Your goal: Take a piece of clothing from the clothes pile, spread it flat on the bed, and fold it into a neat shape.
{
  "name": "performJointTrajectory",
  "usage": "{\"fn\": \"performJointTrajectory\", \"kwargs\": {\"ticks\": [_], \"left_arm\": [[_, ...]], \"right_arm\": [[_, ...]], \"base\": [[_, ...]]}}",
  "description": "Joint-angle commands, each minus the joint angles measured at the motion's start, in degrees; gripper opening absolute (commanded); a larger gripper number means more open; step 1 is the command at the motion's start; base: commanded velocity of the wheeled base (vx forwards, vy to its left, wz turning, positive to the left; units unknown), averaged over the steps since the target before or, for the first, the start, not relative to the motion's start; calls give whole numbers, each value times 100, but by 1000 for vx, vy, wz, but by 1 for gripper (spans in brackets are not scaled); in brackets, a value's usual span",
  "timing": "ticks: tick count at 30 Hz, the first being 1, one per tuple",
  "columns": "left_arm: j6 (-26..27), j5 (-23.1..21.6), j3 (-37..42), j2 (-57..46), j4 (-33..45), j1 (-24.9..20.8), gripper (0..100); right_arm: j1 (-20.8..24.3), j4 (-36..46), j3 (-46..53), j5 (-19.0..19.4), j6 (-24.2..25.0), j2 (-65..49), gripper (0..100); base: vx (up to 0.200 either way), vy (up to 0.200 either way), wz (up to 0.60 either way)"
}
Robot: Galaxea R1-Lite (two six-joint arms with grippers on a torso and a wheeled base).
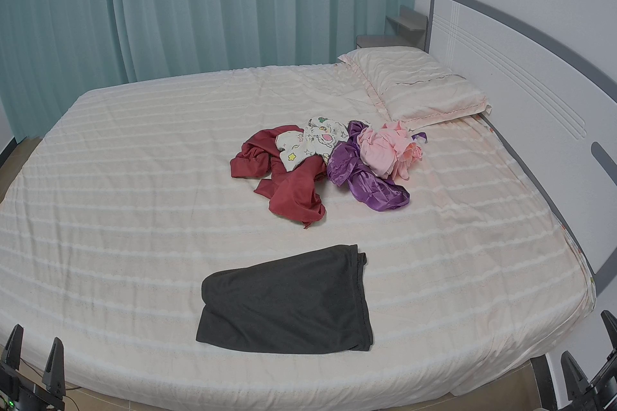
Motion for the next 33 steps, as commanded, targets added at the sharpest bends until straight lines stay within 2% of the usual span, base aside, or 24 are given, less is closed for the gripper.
{"fn": "performJointTrajectory", "kwargs": {"ticks": [1, 4, 7, 9, 21, 22, 26, 28, 31, 32, 33], "left_arm": [[-4, 2, 75, -82, -11, 1, 100], [-4, 2, 66, -82, -11, 1, 100], [23, 10, 66, -82, -2, 1, 100], [14, 10, 75, -82, -2, 1, 100], [-4, 2, 66, -82, -2, 1, 100], [-12, 2, 66, -82, -2, 1, 100], [-12, 2, 75, -82, -2, 1, 100], [-12, 2, 66, -82, -2, 1, 100], [-12, 2, 66, -82, -2, 1, 100], [-12, 2, 75, -82, -2, 1, 100], [-12, 2, 66, -82, -2, 1, 100]], "right_arm": [[-11, 12, 31, 113, 121, -59, 100], [-11, 47, 22, 96, 139, -50, 100], [-11, 20, 31, -27, 578, -59, 100], [-11, -32, 57, -63, 666, -50, 100], [-11, -191, 101, -71, 772, -59, 100], [-11, -191, 101, -10, 991, -59, 100], [-2, -199, 101, 210, 1079, -68, 100], [-2, -199, 101, 298, 1088, -68, 100], [-11, -182, 92, 219, 1070, -59, 100], [-11, -173, 84, 60, 921, -59, 100], [-11, -164, 92, -247, 464, -59, 100]], "base": [[0, 0, 0], [0, 0, 0], [0, 0, 0], [0, 0, 0], [0, 0, 0], [0, 0, 0], [0, 0, 0], [0, 0, 0], [0, 0, 0], [0, 0, 0], [0, 0, 0]]}}
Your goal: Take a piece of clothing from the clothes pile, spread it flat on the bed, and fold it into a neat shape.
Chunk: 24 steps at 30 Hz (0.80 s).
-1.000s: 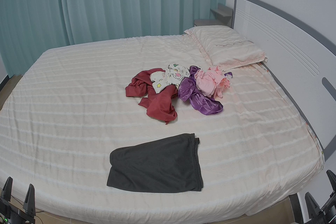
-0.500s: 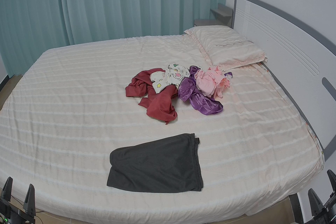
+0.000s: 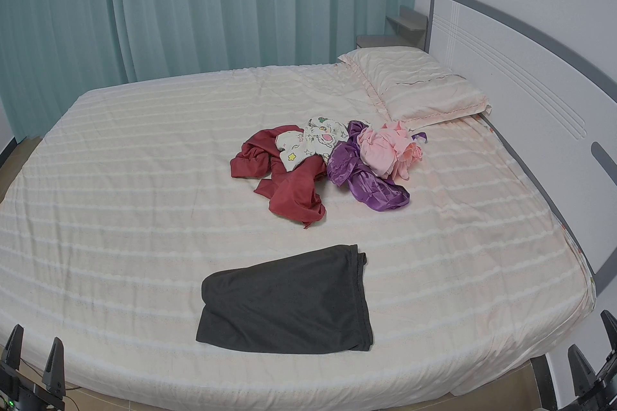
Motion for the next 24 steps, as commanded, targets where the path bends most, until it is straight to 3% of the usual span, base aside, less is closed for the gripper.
{"fn": "performJointTrajectory", "kwargs": {"ticks": [1, 7, 8, 10, 12, 24], "left_arm": [[-1, 2, 66, -90, -3, 1, 100], [-1, 2, 66, -90, -3, 1, 100], [-1, 2, 66, -90, -3, 1, 100], [-10, 2, 66, -90, -3, 1, 100], [-10, 2, 75, -90, -3, 1, 100], [-1, 2, 66, -90, -3, 1, 100]], "right_arm": [[-2, 14, 92, -373, -565, -68, 100], [-2, 31, 92, -540, -503, -68, 100], [-2, 66, 84, -812, -521, -68, 100], [-2, 66, 84, -847, -521, -68, 100], [-2, 383, 92, -1181, -556, -77, 100], [-2, 418, 75, -1252, -512, -77, 100]], "base": [[0, 0, 0], [0, 0, 0], [0, 0, 0], [0, 0, 0], [0, 0, 0], [0, 0, 0]]}}
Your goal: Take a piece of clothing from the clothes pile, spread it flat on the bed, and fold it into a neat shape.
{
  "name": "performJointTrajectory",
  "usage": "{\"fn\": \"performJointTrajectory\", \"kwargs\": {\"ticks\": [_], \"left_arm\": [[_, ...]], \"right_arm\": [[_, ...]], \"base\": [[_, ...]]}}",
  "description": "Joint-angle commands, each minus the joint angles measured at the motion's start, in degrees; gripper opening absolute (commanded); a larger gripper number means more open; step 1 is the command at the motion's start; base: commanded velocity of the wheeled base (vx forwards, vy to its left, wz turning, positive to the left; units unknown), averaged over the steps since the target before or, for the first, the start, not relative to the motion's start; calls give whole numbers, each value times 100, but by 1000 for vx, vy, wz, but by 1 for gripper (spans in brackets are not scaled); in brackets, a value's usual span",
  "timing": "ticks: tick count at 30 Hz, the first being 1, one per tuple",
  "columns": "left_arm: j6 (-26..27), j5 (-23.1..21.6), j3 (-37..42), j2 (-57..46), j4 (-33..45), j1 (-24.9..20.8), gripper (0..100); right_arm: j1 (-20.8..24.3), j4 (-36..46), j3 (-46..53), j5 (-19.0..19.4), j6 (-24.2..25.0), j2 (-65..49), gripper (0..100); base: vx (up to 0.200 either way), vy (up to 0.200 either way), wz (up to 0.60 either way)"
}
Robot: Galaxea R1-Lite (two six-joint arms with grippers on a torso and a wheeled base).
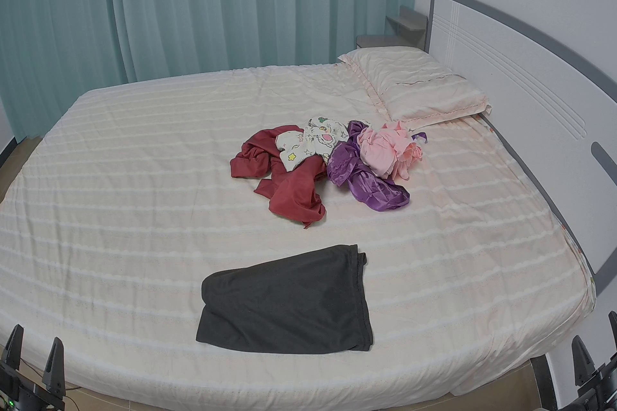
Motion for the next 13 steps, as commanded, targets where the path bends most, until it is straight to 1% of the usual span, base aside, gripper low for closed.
{"fn": "performJointTrajectory", "kwargs": {"ticks": [1, 13], "left_arm": [[5, 2, 75, -93, -3, 1, 100], [-4, 2, 66, -93, -3, 1, 100]], "right_arm": [[0, -3, 72, -1, -1, -81, 100], [0, -11, 81, -1, 7, -81, 100]], "base": [[0, 0, 0], [0, 0, 0]]}}
